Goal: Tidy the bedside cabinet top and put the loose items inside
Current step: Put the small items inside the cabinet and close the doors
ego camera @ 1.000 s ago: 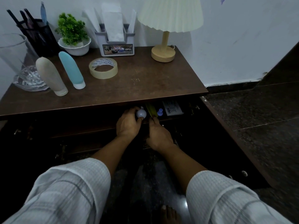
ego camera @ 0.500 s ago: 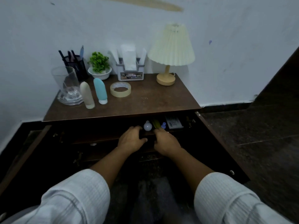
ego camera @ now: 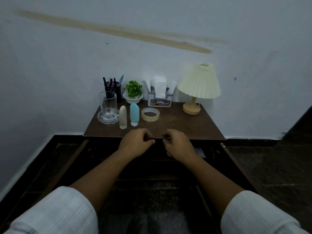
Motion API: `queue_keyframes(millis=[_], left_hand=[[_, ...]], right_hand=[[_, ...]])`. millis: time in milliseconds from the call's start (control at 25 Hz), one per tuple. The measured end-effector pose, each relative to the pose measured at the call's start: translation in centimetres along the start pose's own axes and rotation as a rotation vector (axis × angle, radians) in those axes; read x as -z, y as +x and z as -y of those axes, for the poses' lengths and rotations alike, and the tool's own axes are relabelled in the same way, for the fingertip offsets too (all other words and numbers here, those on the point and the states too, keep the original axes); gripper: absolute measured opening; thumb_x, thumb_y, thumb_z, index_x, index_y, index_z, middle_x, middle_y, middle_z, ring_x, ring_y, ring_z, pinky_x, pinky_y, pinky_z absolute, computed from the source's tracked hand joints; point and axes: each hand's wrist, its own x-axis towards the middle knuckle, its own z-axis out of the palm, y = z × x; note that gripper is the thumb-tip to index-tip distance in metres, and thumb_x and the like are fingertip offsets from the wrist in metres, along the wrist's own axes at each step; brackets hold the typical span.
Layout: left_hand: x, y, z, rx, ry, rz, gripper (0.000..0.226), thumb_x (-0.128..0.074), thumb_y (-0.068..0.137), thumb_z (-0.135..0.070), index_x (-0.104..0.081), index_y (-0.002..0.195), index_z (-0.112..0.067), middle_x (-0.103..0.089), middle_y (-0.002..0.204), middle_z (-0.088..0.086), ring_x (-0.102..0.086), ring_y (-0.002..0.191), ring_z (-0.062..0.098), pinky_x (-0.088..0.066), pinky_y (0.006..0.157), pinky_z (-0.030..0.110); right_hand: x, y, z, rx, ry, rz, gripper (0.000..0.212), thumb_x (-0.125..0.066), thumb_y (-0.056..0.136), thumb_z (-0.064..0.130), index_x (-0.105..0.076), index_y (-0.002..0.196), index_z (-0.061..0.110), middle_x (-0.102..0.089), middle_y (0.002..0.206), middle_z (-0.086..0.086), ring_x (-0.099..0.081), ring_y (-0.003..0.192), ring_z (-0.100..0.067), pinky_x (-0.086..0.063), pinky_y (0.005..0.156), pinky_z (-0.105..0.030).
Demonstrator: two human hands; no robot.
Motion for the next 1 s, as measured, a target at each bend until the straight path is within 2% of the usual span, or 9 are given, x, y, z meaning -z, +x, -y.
queue_keyframes(millis=[160,280,360,480,600,680,800,880,1000], left_hand=[[1.0,1.1,1.5,0.094,-0.096,-0.092,0.015,-0.071,0.085,-0.046,-0.069,0.091,-0.032,-0.07,0.095,-0.015,-0.065,0.094,0.008,-0.055,0.084,0.036],[2.7,2.0,2.5,0.25,-0.155,-0.275,0.022,-0.072,0.084,-0.047,-0.062,0.08,-0.029,-0.066,0.086,-0.012,-0.062,0.085,0.012,-0.05,0.074,0.034],[3.5,2.6,3.3,0.352,-0.201,-0.439,0.025,-0.073,0.083,-0.046,-0.058,0.083,-0.025,-0.064,0.088,-0.006,-0.061,0.084,0.017,-0.042,0.068,0.032],[3.2,3.6,4.2,0.415,-0.265,-0.571,0.034,-0.076,0.083,-0.04,-0.056,0.1,-0.02,-0.061,0.107,0.001,-0.058,0.093,0.02,-0.039,0.072,0.031],[2.3,4.8,4.9,0.403,-0.28,-0.534,0.054,-0.077,0.082,-0.041,-0.054,0.126,-0.02,-0.06,0.125,0.004,-0.06,0.11,0.024,-0.046,0.081,0.034],[1.9,5.3,5.1,0.405,-0.29,-0.469,0.058,-0.074,0.085,-0.041,-0.052,0.135,-0.02,-0.063,0.128,0.003,-0.061,0.115,0.024,-0.05,0.087,0.038],[1.4,5.7,5.1,0.382,-0.246,-0.427,0.045,-0.07,0.089,-0.036,-0.06,0.129,-0.019,-0.068,0.12,0.003,-0.064,0.112,0.024,-0.053,0.088,0.04],[1.4,5.7,5.1,0.353,-0.208,-0.434,0.036,-0.07,0.089,-0.033,-0.065,0.122,-0.017,-0.07,0.115,0.003,-0.066,0.107,0.025,-0.053,0.086,0.039],[1.9,4.9,5.3,0.303,-0.176,-0.369,0.037,-0.07,0.089,-0.032,-0.066,0.122,-0.015,-0.071,0.113,0.004,-0.066,0.103,0.023,-0.053,0.082,0.038]], right_hand=[[-1.5,2.5,0.8,0.01,0.084,-0.031,0.027,-0.061,0.093,0.022,-0.067,0.118,0.017,-0.07,0.114,-0.001,-0.065,0.101,-0.017,-0.054,0.086,-0.034],[-2.5,4.8,2.1,-0.022,0.244,-0.041,0.032,-0.067,0.092,0.022,-0.065,0.123,0.016,-0.07,0.115,0.0,-0.066,0.098,-0.013,-0.055,0.086,-0.032],[-3.1,6.7,3.4,-0.041,0.361,-0.062,0.038,-0.069,0.091,0.021,-0.063,0.127,0.015,-0.068,0.119,-0.003,-0.066,0.1,-0.015,-0.055,0.088,-0.033],[-4.3,8.8,5.0,-0.061,0.47,-0.054,0.05,-0.072,0.089,0.018,-0.057,0.136,0.013,-0.063,0.129,-0.006,-0.065,0.108,-0.02,-0.05,0.085,-0.028],[-5.8,10.3,5.5,-0.072,0.548,0.009,0.062,-0.075,0.087,0.019,-0.049,0.143,0.012,-0.059,0.138,-0.008,-0.062,0.118,-0.022,-0.053,0.098,-0.035],[-6.7,11.0,5.6,-0.053,0.534,0.02,0.061,-0.076,0.086,0.026,-0.049,0.14,0.016,-0.062,0.136,-0.006,-0.064,0.117,-0.021,-0.054,0.098,-0.042],[-7.5,11.4,6.0,-0.035,0.48,0.013,0.047,-0.075,0.086,0.035,-0.057,0.126,0.02,-0.069,0.118,0.0,-0.067,0.104,-0.018,-0.056,0.09,-0.043],[-7.7,11.3,6.2,-0.039,0.458,0.014,0.039,-0.073,0.088,0.029,-0.06,0.123,0.018,-0.07,0.112,0.0,-0.067,0.099,-0.017,-0.056,0.085,-0.038],[-6.8,10.5,6.0,-0.049,0.449,0.025,0.037,-0.071,0.088,0.02,-0.061,0.123,0.016,-0.071,0.113,-0.003,-0.067,0.097,-0.016,-0.056,0.084,-0.037]])
